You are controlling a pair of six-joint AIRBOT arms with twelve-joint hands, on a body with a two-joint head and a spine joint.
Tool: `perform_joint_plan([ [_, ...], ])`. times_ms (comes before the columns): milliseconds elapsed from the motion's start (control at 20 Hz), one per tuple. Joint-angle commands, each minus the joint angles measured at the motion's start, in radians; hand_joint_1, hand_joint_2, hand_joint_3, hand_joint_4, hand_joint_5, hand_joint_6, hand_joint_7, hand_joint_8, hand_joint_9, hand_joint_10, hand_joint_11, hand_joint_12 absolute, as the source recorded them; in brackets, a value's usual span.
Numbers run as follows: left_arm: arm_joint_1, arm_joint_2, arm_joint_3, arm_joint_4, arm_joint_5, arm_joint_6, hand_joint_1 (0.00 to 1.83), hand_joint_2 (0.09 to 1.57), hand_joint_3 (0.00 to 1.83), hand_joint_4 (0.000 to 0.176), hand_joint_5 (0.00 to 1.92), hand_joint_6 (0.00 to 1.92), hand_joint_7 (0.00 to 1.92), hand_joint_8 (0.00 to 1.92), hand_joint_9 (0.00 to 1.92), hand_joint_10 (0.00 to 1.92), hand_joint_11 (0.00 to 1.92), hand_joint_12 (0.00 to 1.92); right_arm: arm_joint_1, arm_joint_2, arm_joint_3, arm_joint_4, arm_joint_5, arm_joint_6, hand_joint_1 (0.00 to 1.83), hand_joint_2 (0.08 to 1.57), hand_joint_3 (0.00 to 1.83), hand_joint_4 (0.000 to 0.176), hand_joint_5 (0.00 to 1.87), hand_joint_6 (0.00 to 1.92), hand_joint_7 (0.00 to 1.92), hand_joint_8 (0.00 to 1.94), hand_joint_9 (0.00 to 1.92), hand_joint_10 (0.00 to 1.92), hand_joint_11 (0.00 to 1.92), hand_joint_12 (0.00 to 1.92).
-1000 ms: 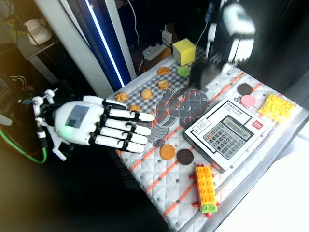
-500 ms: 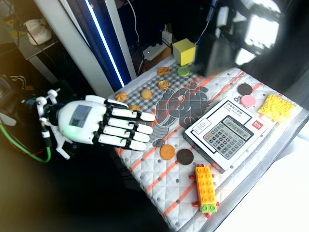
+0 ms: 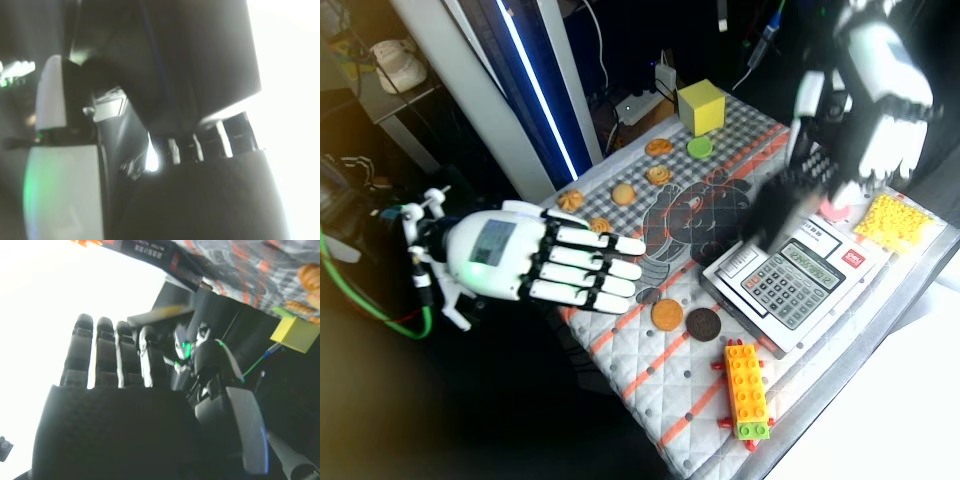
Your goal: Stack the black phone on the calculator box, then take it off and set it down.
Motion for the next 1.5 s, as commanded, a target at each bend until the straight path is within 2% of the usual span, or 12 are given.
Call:
perform_joint_plan([
  [0, -0.014, -0.010, 0.019, -0.022, -0.110, -0.016, 1.26, 1.12, 0.00, 0.000, 1.05, 0.56, 0.95, 1.29, 1.01, 0.96, 0.81, 1.42, 0.014, 0.003, 0.008, 0.014, 0.109, 0.005, 0.09, 1.43, 0.00, 0.083, 0.06, 0.00, 0.06, 0.00, 0.03, 0.00, 0.00, 0.00],
  [100, -0.013, -0.045, 0.058, -0.029, -0.066, -0.016, 1.25, 1.15, 0.00, 0.000, 0.88, 0.86, 0.95, 1.27, 0.91, 0.89, 0.73, 1.41, 0.022, -0.001, 0.012, 0.008, 0.103, 0.005, 0.07, 1.42, 0.00, 0.081, 0.06, 0.00, 0.07, 0.00, 0.04, 0.00, 0.00, 0.00],
  [150, -0.003, -0.064, 0.075, -0.033, -0.048, -0.016, 1.32, 1.14, 0.00, 0.000, 0.80, 0.33, 0.91, 1.16, 0.86, 0.80, 0.71, 1.29, 0.026, -0.005, 0.013, 0.005, 0.099, 0.005, 0.06, 1.39, 0.00, 0.101, 0.06, 0.00, 0.07, 0.00, 0.04, 0.00, 0.00, 0.00],
  [200, 0.008, -0.080, 0.089, -0.038, -0.039, -0.016, 1.15, 1.08, 0.00, 0.000, 0.83, 0.10, 0.82, 0.62, 0.83, 0.72, 0.68, 1.23, 0.030, -0.008, 0.015, 0.003, 0.096, 0.006, 0.05, 1.39, 0.00, 0.101, 0.06, 0.00, 0.06, 0.00, 0.03, 0.00, 0.00, 0.00],
  [350, 0.029, -0.116, 0.119, -0.039, -0.021, -0.016, 1.07, 1.08, 0.00, 0.000, 0.76, 0.00, 0.83, 0.09, 0.78, 0.56, 0.64, 1.23, 0.032, -0.011, 0.017, -0.008, 0.089, 0.012, 0.06, 1.40, 0.00, 0.088, 0.06, 0.00, 0.05, 0.00, 0.02, 0.00, 0.00, 0.00],
  [600, 0.034, -0.121, 0.121, -0.047, -0.023, -0.016, 1.00, 1.03, 0.00, 0.032, 0.63, 0.00, 0.73, 0.00, 0.71, 0.52, 0.53, 1.19, 0.035, -0.014, 0.021, -0.008, 0.089, 0.018, 0.13, 1.42, 0.00, 0.075, 0.07, 0.00, 0.08, 0.00, 0.06, 0.01, 0.00, 0.00],
  [700, 0.046, -0.116, 0.112, -0.055, -0.031, -0.016, 0.88, 0.96, 0.00, 0.149, 0.38, 0.00, 0.44, 0.00, 0.39, 0.26, 0.11, 1.13, 0.034, -0.014, 0.020, -0.008, 0.089, 0.023, 0.14, 1.40, 0.00, 0.086, 0.07, 0.00, 0.09, 0.00, 0.07, 0.01, 0.00, 0.00],
  [750, 0.055, -0.105, 0.095, -0.055, -0.049, -0.016, 0.83, 0.94, 0.00, 0.144, 0.31, 0.01, 0.35, 0.01, 0.26, 0.13, 0.02, 0.61, 0.034, -0.014, 0.020, -0.008, 0.089, 0.025, 0.15, 1.38, 0.00, 0.105, 0.09, 0.01, 0.10, 0.00, 0.07, 0.00, 0.00, 0.00],
  [800, 0.061, -0.093, 0.075, -0.055, -0.072, -0.015, 0.76, 0.95, 0.00, 0.170, 0.21, 0.00, 0.23, 0.00, 0.21, 0.03, 0.00, 0.53, 0.034, -0.014, 0.020, -0.008, 0.089, 0.027, 0.14, 1.36, 0.00, 0.132, 0.12, 0.01, 0.11, 0.00, 0.08, 0.00, 0.00, 0.00],
  [1150, 0.049, -0.001, -0.041, -0.054, -0.228, -0.014, 0.68, 0.90, 0.00, 0.176, 0.05, 0.00, 0.05, 0.00, 0.07, 0.00, 0.00, 0.12, 0.035, -0.017, 0.019, -0.013, 0.097, 0.040, 0.14, 1.30, 0.00, 0.165, 0.11, 0.01, 0.10, 0.00, 0.05, 0.00, 0.01, 0.00],
  [1350, 0.083, 0.108, -0.175, -0.032, -0.370, -0.015, 0.74, 0.88, 0.00, 0.176, 0.09, 0.00, 0.06, 0.00, 0.08, 0.01, 0.00, 0.33, 0.039, -0.017, 0.017, -0.013, 0.153, 0.064, 0.28, 1.26, 0.00, 0.116, 0.12, 0.00, 0.09, 0.00, 0.04, 0.00, 0.01, 0.00],
  [1450, 0.138, 0.195, -0.270, -0.024, -0.482, -0.016, 0.78, 0.85, 0.00, 0.171, 0.08, 0.00, 0.01, 0.00, 0.00, 0.00, 0.00, 0.02, 0.053, -0.017, 0.009, -0.020, 0.192, 0.069, 0.50, 1.21, 0.00, 0.104, 0.09, 0.00, 0.06, 0.00, 0.02, 0.00, 0.06, 0.02],
])
